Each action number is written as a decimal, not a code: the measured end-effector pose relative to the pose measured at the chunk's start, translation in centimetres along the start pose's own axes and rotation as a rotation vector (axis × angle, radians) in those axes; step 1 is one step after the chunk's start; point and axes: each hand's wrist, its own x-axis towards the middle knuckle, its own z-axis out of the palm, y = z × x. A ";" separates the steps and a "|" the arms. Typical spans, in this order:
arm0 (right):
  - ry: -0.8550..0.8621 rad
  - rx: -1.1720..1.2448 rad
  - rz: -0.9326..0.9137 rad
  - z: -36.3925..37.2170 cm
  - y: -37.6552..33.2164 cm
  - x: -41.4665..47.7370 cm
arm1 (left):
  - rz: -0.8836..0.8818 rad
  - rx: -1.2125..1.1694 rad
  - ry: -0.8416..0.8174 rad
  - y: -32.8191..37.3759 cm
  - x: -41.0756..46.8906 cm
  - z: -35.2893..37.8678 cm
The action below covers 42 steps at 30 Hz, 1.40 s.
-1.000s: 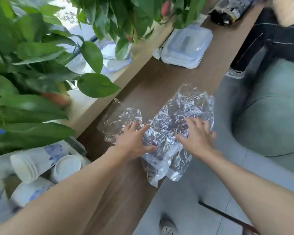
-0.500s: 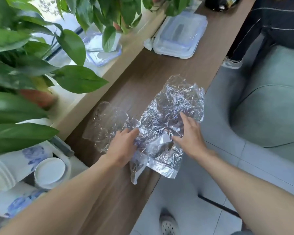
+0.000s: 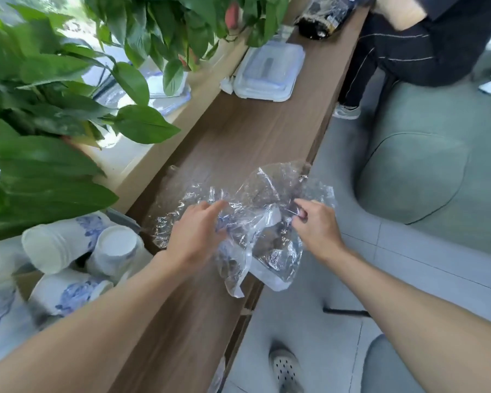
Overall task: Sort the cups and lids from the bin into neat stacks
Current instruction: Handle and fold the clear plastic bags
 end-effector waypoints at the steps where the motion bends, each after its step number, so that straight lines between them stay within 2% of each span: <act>1: 0.030 -0.001 0.018 -0.9 -0.2 -1.5 | 0.023 -0.002 0.019 0.3 -1.0 -0.5; 5: 0.134 0.029 0.162 -4.4 -0.7 -9.1 | 0.132 0.011 0.059 2.1 -5.3 -2.3; 9: 0.261 -0.010 0.312 -7.9 0.2 -17.4 | 0.219 0.014 0.031 6.4 -9.3 -3.3; 14: 0.511 -0.090 0.374 -12.9 3.2 -26.7 | 0.401 -0.018 0.001 14.3 -14.0 -3.0; 21: 0.755 -0.142 0.441 -21.1 7.7 -41.5 | 0.699 -0.056 -0.041 27.0 -22.2 0.8; 26: 0.842 -0.112 0.544 -26.0 11.1 -56.0 | 0.917 -0.083 -0.055 37.2 -32.1 5.0; 32: 0.962 -0.191 0.694 -29.0 16.4 -74.2 | 1.129 -0.088 -0.152 47.2 -47.5 12.1; 35: 1.026 -0.193 0.834 -28.2 19.3 -82.9 | 1.190 -0.062 -0.253 50.4 -55.1 16.6; 38: 1.012 -0.188 1.003 -26.0 22.6 -90.1 | 1.260 -0.027 -0.354 52.0 -61.4 22.3; 42: 1.000 -0.143 1.231 -21.6 27.0 -96.9 | 1.331 0.143 -0.490 52.2 -67.3 31.8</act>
